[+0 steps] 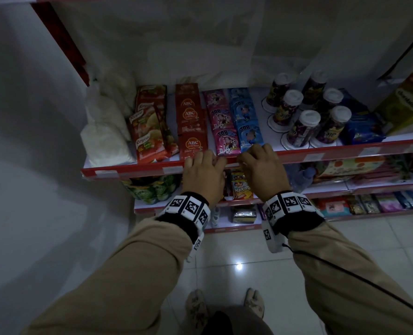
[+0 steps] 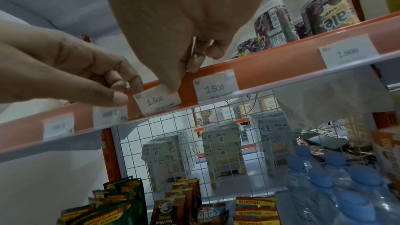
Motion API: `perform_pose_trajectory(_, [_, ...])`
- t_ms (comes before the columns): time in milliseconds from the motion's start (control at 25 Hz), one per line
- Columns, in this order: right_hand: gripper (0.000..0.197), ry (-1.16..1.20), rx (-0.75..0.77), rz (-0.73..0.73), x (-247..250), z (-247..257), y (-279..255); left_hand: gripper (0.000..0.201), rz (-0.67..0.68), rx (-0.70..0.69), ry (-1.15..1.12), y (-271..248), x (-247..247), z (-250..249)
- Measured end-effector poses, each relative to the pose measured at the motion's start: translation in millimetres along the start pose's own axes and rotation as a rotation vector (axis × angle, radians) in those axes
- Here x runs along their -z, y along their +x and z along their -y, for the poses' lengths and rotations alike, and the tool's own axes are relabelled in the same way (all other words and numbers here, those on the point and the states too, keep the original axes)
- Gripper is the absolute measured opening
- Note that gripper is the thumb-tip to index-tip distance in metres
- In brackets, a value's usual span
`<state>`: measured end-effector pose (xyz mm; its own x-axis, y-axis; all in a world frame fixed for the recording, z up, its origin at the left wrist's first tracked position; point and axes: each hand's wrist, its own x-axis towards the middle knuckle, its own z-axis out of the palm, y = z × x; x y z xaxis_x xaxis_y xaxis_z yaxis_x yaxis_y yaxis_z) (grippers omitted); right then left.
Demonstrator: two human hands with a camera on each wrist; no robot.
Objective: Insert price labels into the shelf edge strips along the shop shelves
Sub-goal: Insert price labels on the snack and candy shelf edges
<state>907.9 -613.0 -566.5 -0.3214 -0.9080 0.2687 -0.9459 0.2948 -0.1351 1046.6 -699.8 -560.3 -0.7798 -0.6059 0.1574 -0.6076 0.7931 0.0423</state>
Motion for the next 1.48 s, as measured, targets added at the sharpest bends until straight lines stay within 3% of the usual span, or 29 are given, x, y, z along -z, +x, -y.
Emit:
perform_pose_trajectory(440, [0.022, 0.079, -0.022, -0.024, 8, 5, -5, 0.049, 0.041, -0.008, -0.111, -7, 8, 13])
perform_pose_trajectory(840, [0.035, -0.026, -0.012, 0.106, 2, 71, 10, 0.049, -0.008, 0.005, 0.008, -32, 12, 64])
perform_pose_trajectory(1040, [0.032, 0.006, -0.006, 0.146, -5, 77, 7, 0.059, 0.098, -0.006, 0.023, -37, 10, 59])
perform_pose_trajectory(1240, [0.034, 0.026, 0.075, 0.068, -7, 85, 6, 0.07, 0.151, 0.021, 0.006, -39, 8, 64])
perform_pose_trajectory(1480, [0.033, 0.046, 0.034, 0.033, -6, 89, 8, 0.07, 0.148, 0.017, -0.018, -42, 8, 67])
